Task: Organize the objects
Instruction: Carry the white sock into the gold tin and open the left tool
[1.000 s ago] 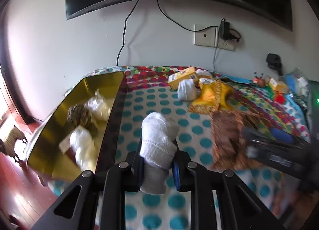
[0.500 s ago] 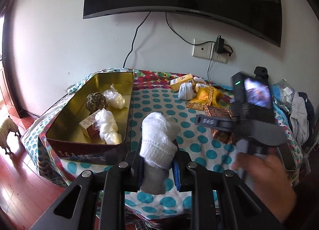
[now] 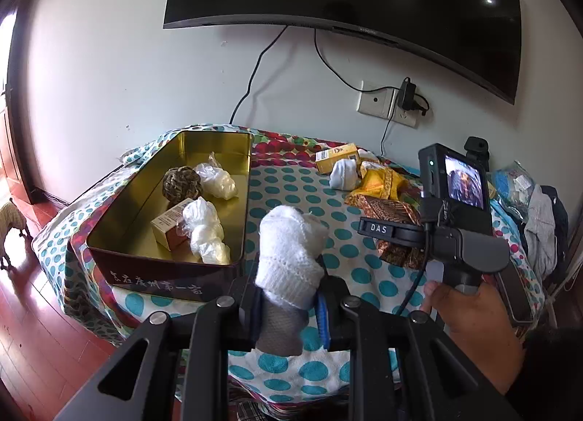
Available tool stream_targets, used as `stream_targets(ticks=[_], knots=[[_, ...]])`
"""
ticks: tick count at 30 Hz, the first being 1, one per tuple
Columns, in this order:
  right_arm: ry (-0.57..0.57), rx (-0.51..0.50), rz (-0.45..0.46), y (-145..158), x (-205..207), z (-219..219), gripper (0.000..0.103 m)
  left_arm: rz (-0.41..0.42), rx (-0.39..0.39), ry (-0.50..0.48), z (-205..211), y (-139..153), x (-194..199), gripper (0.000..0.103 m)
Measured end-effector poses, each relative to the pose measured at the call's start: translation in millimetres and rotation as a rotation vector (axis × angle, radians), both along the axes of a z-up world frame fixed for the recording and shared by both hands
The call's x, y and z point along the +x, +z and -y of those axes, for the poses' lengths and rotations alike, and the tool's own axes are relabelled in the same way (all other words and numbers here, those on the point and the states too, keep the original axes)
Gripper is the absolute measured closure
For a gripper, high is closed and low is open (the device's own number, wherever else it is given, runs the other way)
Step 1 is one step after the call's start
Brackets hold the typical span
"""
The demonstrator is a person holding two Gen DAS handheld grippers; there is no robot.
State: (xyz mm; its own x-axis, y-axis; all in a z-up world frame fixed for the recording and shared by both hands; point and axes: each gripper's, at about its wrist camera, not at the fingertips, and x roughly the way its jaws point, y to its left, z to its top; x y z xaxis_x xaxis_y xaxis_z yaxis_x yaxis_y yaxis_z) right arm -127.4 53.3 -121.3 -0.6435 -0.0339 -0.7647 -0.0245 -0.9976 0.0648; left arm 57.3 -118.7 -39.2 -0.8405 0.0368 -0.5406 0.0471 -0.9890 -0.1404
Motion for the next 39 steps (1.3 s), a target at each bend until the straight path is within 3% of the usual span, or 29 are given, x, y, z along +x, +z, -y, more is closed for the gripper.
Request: stream_targets(ticks=[8, 15, 22, 26, 37, 39], knots=[[0.045, 0.030, -0.037, 4.1, 6.1, 9.5, 0.022, -0.008, -0.011, 0.085, 24.6, 12.3, -12.1, 0.080], [0.048, -0.019, -0.026, 1.7, 6.3, 3.6, 0.022, 0.007, -0.047, 0.171, 58.8, 24.7, -44.7, 0.080], [0.053, -0.078, -0.014, -0.6, 5.4, -3.3, 0.022, 0.075, -0.043, 0.220, 81.6, 8.8, -63.2, 0.080], [0.061, -0.097, -0.009, -1.8, 4.8, -3.8, 0.022, 0.096, -0.071, 0.219, 80.3, 2.5, -66.2, 0.080], [0.072, -0.123, -0.011, -2.4, 5.3, -4.3, 0.022, 0.204, -0.033, 0.249, 94.1, -26.7, -100.2, 0.080], [0.074, -0.122, -0.010, -2.8, 5.4, -3.8, 0.022, 0.211, -0.056, 0.253, 92.3, -28.4, -110.7, 0.080]])
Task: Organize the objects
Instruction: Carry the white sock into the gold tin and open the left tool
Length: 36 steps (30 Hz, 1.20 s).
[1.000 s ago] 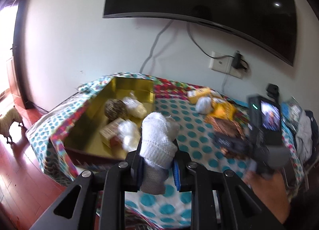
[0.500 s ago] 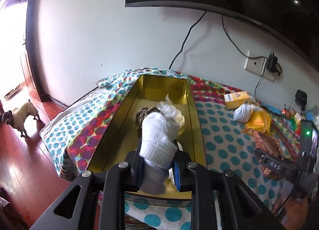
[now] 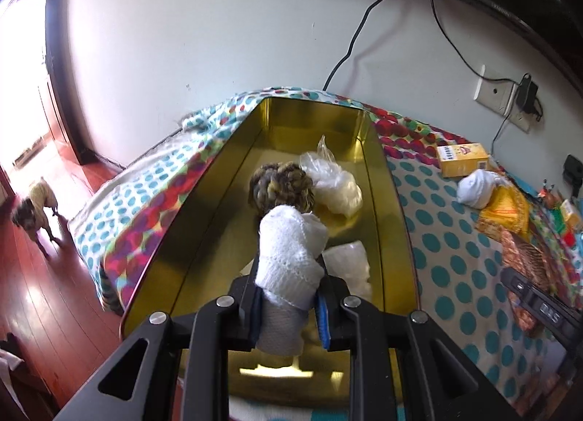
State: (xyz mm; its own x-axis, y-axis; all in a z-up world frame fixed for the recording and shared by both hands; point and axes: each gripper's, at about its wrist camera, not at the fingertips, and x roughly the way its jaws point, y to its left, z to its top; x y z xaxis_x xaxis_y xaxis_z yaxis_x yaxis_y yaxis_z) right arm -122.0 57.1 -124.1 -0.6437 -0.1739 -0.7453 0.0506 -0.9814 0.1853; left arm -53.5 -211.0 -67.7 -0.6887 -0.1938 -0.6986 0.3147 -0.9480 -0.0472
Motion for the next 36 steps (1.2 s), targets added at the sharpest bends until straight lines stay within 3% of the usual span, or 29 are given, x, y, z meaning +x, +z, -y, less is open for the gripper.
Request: stream_targets(ticks=[8, 16, 18, 20, 21, 22, 29, 36], knots=[[0.009, 0.002, -0.001, -0.3, 0.1, 1.5, 0.021, 0.037, -0.028, -0.005, -0.7, 1.4, -33.7, 0.080], [0.006, -0.003, -0.003, 0.1, 0.6, 0.7, 0.021, 0.034, -0.059, -0.004, -3.0, -1.5, -41.3, 0.078], [0.004, -0.009, -0.005, 0.6, 0.7, 1.1, 0.021, 0.035, -0.064, -0.011, -3.8, -2.1, -43.0, 0.075], [0.006, -0.012, -0.004, 0.9, 0.6, 1.1, 0.021, 0.057, -0.065, -0.017, -5.1, -4.5, -45.5, 0.057], [0.010, -0.014, -0.006, 1.3, 0.8, 1.0, 0.021, 0.071, -0.044, -0.023, -5.5, -5.9, -45.7, 0.042], [0.013, -0.017, -0.012, 2.3, 1.7, 1.1, 0.021, 0.063, -0.023, -0.034, -5.6, -5.5, -43.3, 0.040], [0.070, 0.039, -0.093, 25.3, 15.6, 16.8, 0.021, -0.061, -0.032, -0.019, -8.5, 24.2, -0.1, 0.033], [0.198, 0.085, -0.199, 70.7, 27.2, 66.9, 0.021, -0.084, -0.033, 0.021, -0.2, 30.0, 48.3, 0.033]])
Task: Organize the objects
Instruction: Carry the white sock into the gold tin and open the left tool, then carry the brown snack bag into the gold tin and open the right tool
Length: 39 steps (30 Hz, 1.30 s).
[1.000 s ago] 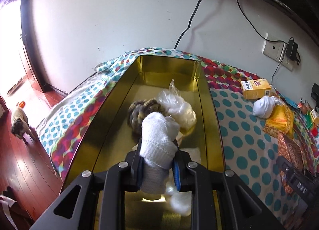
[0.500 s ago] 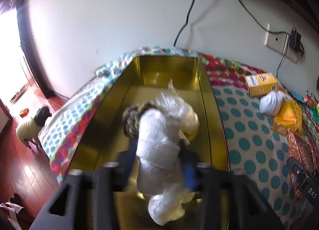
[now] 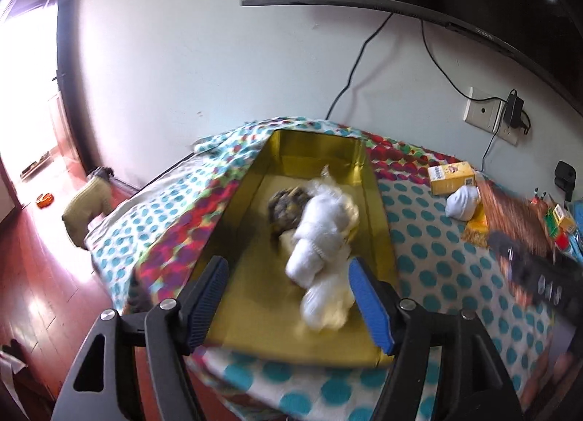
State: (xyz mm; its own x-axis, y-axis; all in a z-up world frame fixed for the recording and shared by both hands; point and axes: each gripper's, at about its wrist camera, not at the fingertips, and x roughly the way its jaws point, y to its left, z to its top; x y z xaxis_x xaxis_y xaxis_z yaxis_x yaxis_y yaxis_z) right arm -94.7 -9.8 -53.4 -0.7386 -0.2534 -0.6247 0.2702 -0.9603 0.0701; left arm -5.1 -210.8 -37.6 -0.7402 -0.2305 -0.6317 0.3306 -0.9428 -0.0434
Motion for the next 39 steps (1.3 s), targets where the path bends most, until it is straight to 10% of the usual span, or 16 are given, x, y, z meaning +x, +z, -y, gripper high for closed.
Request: stream_targets(ticks=[13, 39], knots=[[0.234, 0.062, 0.010, 2.7, 9.4, 118.5, 0.021, -0.070, 0.058, 0.107, 18.8, -9.8, 107.8, 0.033], [0.314, 0.218, 0.080, -37.8, 4.0, 199.1, 0.020, -0.025, 0.091, 0.146, 39.9, -26.4, 103.6, 0.033]])
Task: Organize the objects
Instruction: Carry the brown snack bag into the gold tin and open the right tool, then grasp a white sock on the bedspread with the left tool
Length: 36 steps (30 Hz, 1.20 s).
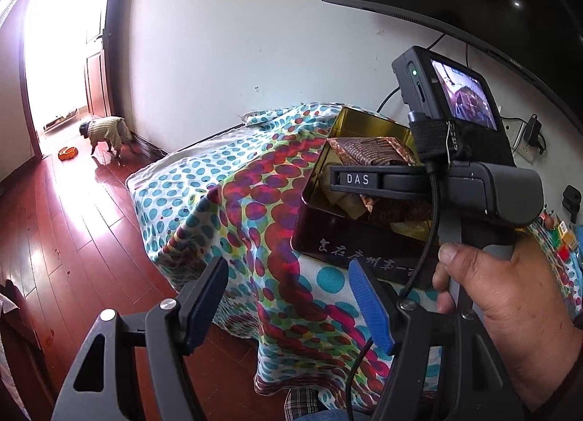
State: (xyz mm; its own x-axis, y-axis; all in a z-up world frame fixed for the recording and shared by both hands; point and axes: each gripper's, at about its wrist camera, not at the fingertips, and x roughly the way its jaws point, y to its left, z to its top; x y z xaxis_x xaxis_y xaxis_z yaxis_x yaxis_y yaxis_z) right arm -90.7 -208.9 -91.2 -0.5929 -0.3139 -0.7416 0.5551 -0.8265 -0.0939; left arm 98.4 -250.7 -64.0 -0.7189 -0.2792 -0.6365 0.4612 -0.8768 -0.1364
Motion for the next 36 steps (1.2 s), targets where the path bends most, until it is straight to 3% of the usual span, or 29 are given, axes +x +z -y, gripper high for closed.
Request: stream_targets(ticks=[9, 12, 16, 21, 26, 29, 32, 35, 36], knots=[[-0.008, -0.006, 0.002, 0.9, 0.1, 0.9, 0.018, 0.009, -0.002, -0.002, -0.5, -1.8, -1.9, 0.033], [0.003, -0.021, 0.032, 2.4, 1.0, -0.8, 0.007, 0.007, 0.000, -0.001, 0.2, -1.7, -2.0, 0.033], [-0.035, -0.060, -0.081, 18.5, 17.6, -21.9, 0.000, -0.004, -0.006, 0.005, 1.0, -0.2, -1.5, 0.033], [-0.051, -0.142, -0.099, 32.2, 20.9, -58.4, 0.000, -0.006, -0.030, -0.005, -4.6, 0.6, -2.9, 0.033], [-0.046, -0.209, -0.048, 32.6, 12.4, -85.0, 0.000, 0.000, -0.054, -0.019, -15.7, 0.3, -5.0, 0.033], [-0.026, -0.206, -0.029, 34.0, 10.4, -72.8, 0.000, 0.000, -0.034, -0.015, -17.5, -0.8, -5.3, 0.033], [0.034, -0.193, -0.020, 37.0, 15.3, -51.6, 0.000, 0.007, -0.069, -0.008, -18.9, -0.7, -2.7, 0.033], [0.092, -0.301, 0.023, 45.9, 20.6, -56.0, 0.000, -0.002, -0.054, 0.002, -12.7, -0.8, -1.8, 0.033], [0.135, -0.337, 0.076, 44.8, 18.9, -57.1, 0.000, 0.002, -0.053, 0.003, -11.6, -1.8, -2.5, 0.033]])
